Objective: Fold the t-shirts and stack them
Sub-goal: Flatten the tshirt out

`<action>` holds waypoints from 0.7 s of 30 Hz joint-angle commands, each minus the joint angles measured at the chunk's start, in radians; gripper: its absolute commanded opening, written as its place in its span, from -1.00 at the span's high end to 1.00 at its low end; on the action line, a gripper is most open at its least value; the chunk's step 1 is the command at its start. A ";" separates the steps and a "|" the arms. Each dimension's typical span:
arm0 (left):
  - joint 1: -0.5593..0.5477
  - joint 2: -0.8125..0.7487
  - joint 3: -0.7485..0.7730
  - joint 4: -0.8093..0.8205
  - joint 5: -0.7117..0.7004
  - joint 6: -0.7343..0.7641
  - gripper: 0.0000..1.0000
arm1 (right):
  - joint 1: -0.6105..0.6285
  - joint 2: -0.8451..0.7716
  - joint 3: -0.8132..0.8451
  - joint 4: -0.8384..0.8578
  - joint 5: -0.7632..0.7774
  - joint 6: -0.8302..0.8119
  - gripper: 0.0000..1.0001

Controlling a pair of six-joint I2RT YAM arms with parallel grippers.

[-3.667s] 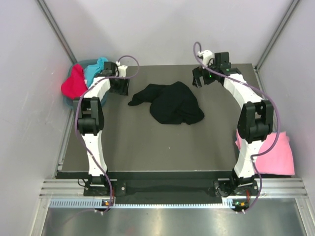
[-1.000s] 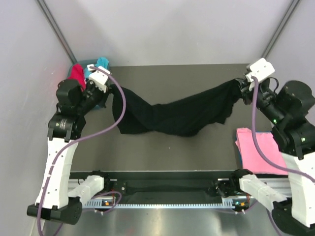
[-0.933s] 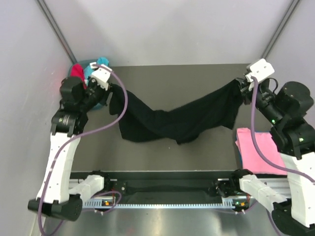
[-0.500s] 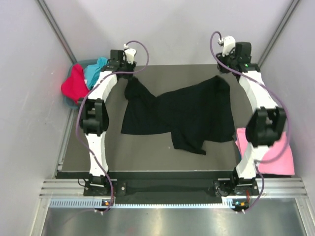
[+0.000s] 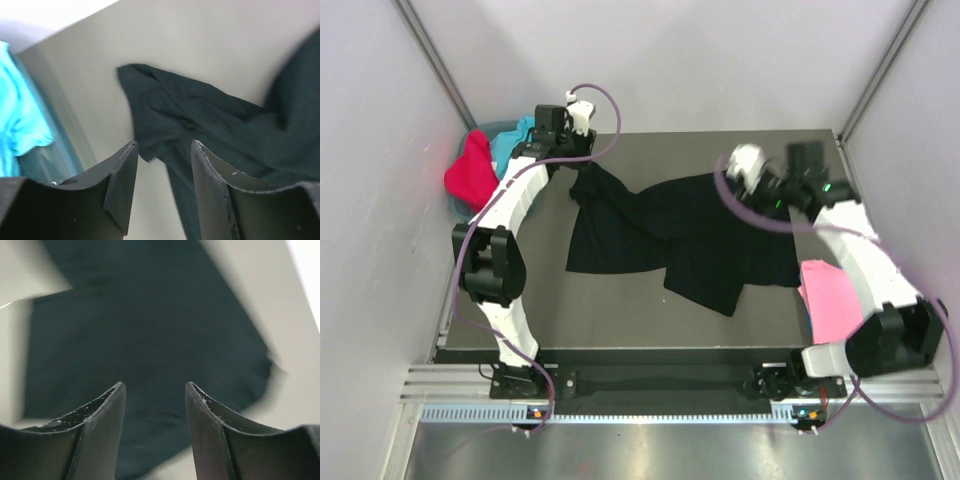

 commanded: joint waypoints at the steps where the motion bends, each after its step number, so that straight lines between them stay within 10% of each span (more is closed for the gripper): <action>1: 0.002 -0.032 -0.077 -0.039 0.067 -0.045 -0.02 | 0.123 -0.132 -0.216 -0.100 -0.071 -0.317 -0.02; 21: -0.001 -0.126 -0.202 -0.031 0.004 -0.055 -0.03 | 0.371 -0.198 -0.631 -0.161 -0.089 -0.606 0.00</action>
